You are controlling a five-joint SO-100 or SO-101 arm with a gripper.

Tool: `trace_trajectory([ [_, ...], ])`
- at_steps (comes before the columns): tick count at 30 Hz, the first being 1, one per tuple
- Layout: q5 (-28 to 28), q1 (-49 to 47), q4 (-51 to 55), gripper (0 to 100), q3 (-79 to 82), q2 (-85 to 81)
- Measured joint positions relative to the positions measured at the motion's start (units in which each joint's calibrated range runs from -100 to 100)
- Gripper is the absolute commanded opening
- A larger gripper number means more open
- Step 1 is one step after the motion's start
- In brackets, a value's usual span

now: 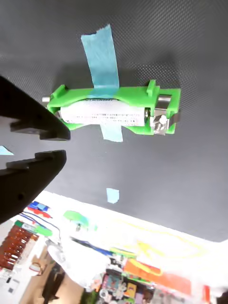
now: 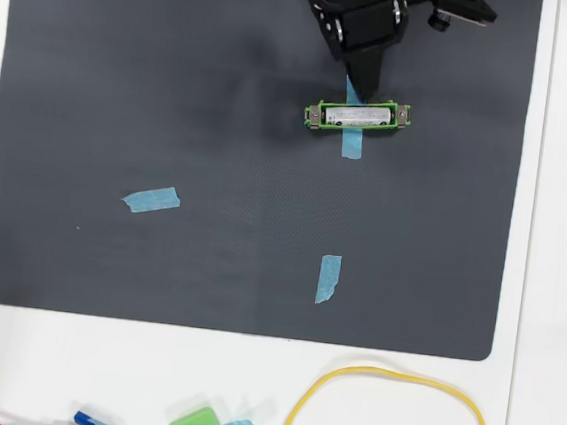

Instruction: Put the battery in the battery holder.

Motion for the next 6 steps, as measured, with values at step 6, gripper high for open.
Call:
trace_trajectory([
  [6,0.0,13.6,0.4,0,3.9,-13.0],
])
